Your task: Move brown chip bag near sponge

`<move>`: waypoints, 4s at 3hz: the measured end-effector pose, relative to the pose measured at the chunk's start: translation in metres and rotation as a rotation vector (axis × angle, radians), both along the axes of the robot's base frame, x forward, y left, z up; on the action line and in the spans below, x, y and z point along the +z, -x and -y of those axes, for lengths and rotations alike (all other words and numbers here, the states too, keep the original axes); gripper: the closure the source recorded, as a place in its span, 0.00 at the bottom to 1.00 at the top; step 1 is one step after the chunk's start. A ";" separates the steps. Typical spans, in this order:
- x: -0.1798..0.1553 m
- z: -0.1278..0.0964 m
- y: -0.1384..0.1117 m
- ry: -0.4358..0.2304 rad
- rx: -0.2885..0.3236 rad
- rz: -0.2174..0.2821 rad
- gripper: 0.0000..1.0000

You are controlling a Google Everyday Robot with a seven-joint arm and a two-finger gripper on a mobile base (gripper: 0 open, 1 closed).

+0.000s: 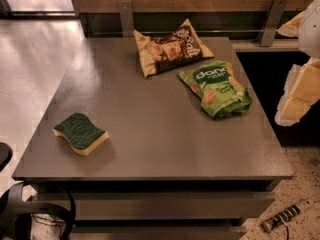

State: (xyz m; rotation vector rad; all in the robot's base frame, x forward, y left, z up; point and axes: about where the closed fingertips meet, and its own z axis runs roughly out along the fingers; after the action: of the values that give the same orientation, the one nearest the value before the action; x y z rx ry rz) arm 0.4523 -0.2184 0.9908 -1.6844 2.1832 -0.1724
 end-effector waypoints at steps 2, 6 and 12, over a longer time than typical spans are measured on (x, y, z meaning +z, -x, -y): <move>0.034 -0.017 -0.101 0.100 -0.068 0.261 0.00; 0.011 -0.120 -0.249 -0.270 0.032 0.425 0.00; -0.152 -0.203 -0.349 -0.317 0.123 0.101 0.00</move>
Offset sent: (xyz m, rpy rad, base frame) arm 0.1757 0.0272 0.0653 -0.1872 -0.4846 -0.1258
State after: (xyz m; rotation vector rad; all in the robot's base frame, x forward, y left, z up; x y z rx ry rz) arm 0.8018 -0.0156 0.8388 -1.5853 1.9100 0.1143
